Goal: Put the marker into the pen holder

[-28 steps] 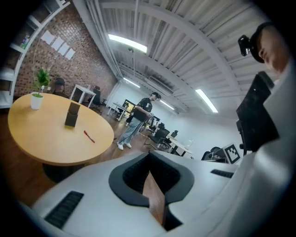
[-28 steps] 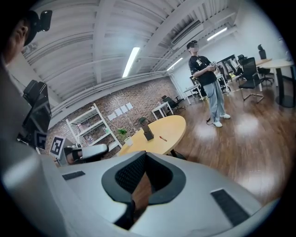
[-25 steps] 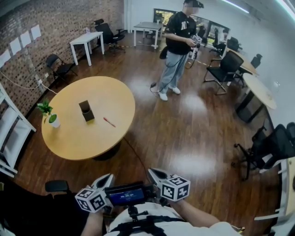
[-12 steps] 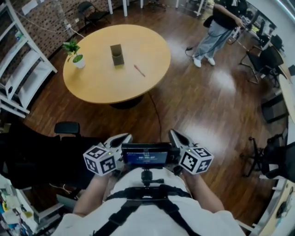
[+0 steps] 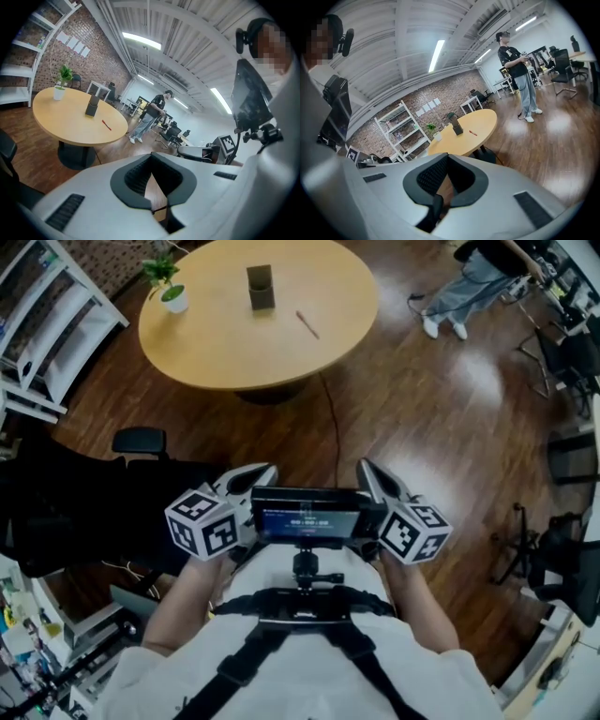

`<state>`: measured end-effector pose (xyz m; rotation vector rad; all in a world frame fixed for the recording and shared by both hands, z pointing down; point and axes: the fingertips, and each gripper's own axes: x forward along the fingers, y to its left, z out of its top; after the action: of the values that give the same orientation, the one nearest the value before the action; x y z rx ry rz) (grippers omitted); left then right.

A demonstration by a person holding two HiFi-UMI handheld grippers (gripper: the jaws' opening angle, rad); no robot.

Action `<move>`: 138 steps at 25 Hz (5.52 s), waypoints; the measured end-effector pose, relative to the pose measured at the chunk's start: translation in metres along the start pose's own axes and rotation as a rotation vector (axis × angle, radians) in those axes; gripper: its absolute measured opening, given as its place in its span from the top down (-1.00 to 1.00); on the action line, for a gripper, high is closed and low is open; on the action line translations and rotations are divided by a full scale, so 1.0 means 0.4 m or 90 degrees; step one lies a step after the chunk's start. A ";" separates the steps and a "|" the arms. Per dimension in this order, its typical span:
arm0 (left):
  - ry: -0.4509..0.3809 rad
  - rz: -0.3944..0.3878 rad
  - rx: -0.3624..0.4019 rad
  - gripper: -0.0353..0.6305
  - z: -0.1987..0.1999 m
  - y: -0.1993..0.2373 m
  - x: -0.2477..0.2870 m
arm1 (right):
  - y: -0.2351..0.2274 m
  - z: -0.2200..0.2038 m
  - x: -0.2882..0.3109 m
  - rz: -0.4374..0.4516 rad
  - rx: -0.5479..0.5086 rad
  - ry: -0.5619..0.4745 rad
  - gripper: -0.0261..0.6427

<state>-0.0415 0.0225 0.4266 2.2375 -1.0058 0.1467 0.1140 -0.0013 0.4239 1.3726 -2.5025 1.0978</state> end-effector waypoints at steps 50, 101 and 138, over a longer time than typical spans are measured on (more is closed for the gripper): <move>-0.015 0.054 -0.067 0.91 0.232 0.269 0.205 | -0.098 0.198 0.412 0.057 -0.018 0.090 0.93; -0.011 0.128 -0.136 0.91 0.500 0.638 0.243 | -0.421 0.335 1.301 -0.080 -0.412 0.471 0.63; -0.026 0.178 -0.153 0.91 0.513 0.656 0.252 | -0.028 0.803 1.449 0.131 -0.287 -0.025 0.78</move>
<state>-0.1882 -0.2926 0.4443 1.8840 -1.2850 0.0974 -0.1406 -0.6132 0.4187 1.0392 -2.7363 0.4784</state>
